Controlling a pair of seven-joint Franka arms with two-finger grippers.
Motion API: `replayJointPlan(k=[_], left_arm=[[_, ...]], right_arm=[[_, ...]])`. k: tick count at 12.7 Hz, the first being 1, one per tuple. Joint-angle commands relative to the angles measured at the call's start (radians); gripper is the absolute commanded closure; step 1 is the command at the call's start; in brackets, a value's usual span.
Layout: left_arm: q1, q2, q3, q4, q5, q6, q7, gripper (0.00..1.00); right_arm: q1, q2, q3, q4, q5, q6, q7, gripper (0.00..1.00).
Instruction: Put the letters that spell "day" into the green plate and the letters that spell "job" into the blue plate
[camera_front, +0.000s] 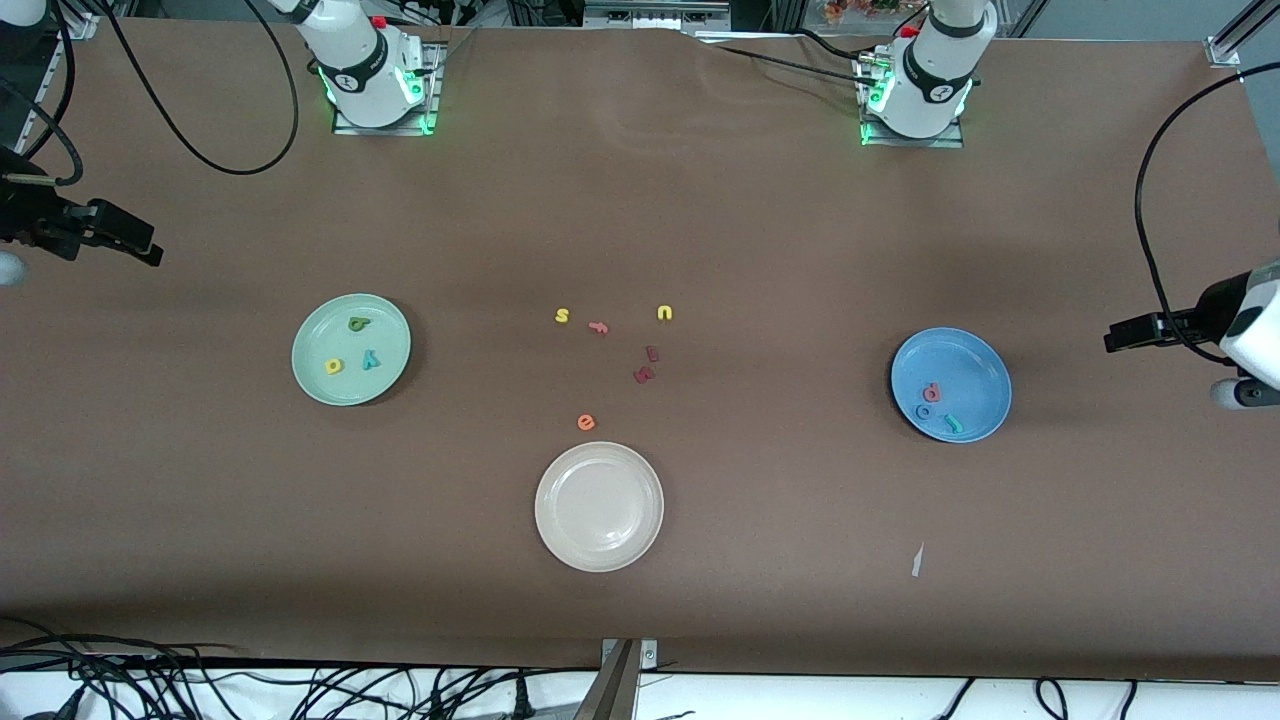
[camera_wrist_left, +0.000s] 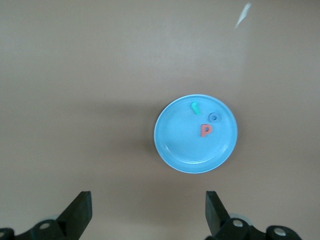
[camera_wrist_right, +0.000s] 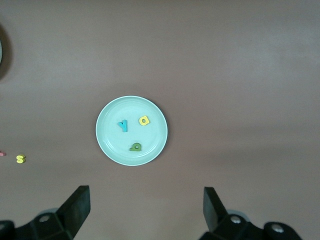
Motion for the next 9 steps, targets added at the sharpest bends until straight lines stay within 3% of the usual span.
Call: replayJointPlan(k=[1,3,9], left_arm=[[-0.088,-0.111,0.047,-0.032,-0.025,-0.001,-0.001,0.0],[-0.141,-0.138,0.065,-0.034,-0.045,-0.009,0.0,0.0],[-0.166,-0.189,0.097,-0.103,-0.098,-0.028,0.006,0.0]], right_arm=[[0.0,-0.007,-0.001,0.011,0.015,-0.019,-0.012,0.0],[0.0,-0.007,-0.001,0.011,0.015,-0.019,-0.012,0.0],[-0.002,-0.007,-0.002,0.011,0.016,-0.019,-0.011,0.0]])
